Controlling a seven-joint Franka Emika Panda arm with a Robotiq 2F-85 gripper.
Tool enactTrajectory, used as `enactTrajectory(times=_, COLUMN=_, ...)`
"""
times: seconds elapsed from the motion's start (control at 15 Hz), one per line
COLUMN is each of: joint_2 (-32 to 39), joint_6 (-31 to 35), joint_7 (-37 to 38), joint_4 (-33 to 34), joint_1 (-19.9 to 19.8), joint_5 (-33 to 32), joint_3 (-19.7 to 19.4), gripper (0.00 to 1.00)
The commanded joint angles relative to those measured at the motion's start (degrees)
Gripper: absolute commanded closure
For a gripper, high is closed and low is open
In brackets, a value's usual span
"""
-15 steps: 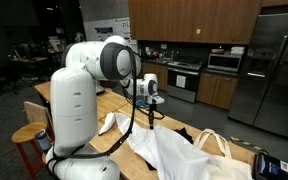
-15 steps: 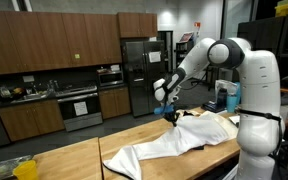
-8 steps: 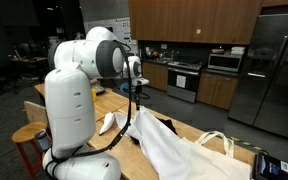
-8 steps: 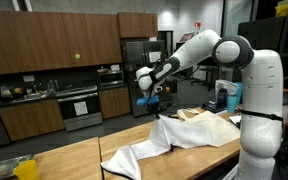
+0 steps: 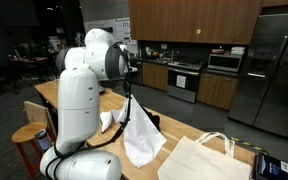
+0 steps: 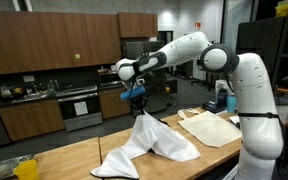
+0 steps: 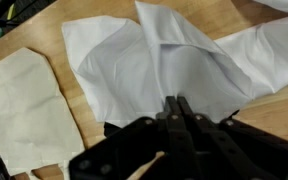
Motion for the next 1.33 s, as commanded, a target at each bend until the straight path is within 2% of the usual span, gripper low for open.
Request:
enactTrajectory(times=0.0, joint_2=9.44, joint_6=-8.3, joint_7=-5.39, joint_4=14.01, joint_1=2.86, joint_5=-1.22, joint_3=-0.32, gripper=0.99)
enactTrajectory(times=0.47, joint_2=24.96, joint_6=-15.27, joint_7=-18.93, joint_4=33.56, joint_1=8.56, joint_5=-1.72, joint_3=-1.26, gripper=0.99)
enactTrajectory(times=0.53, joint_2=27.41, joint_6=-17.67, joint_7=-21.1, joint_4=36.78, joint_1=8.36, joint_5=-2.72, joint_3=0.49, gripper=0.71)
enactTrajectory(times=0.6, joint_2=22.2, joint_6=-12.89, joint_7=-16.81, joint_4=28.0, joint_1=7.45, joint_5=-1.26, joint_3=-0.24, gripper=0.96)
enactTrajectory(times=0.87, joint_2=26.81, joint_6=-15.43, joint_7=-19.59, joint_4=34.07, joint_1=8.64, joint_5=-1.94, joint_3=0.04, gripper=0.72)
enactTrajectory(times=0.93, joint_2=26.97, joint_6=-15.65, joint_7=-19.73, joint_4=34.51, joint_1=8.63, joint_5=-1.94, joint_3=0.05, gripper=0.71)
enactTrajectory(times=1.0, joint_2=27.0, joint_6=-15.83, joint_7=-19.88, joint_4=34.81, joint_1=8.57, joint_5=-1.94, joint_3=0.04, gripper=0.46)
enactTrajectory(times=1.07, joint_2=23.57, joint_6=-13.8, joint_7=-17.81, joint_4=30.22, joint_1=8.2, joint_5=-1.8, joint_3=-0.18, gripper=0.46)
enactTrajectory(times=1.2, joint_2=17.35, joint_6=-9.84, joint_7=-13.16, joint_4=22.17, joint_1=8.42, joint_5=-2.74, joint_3=-0.83, gripper=0.35)
enactTrajectory(times=1.27, joint_2=15.04, joint_6=-8.4, joint_7=-10.45, joint_4=20.28, joint_1=9.27, joint_5=-4.35, joint_3=-1.34, gripper=0.3)
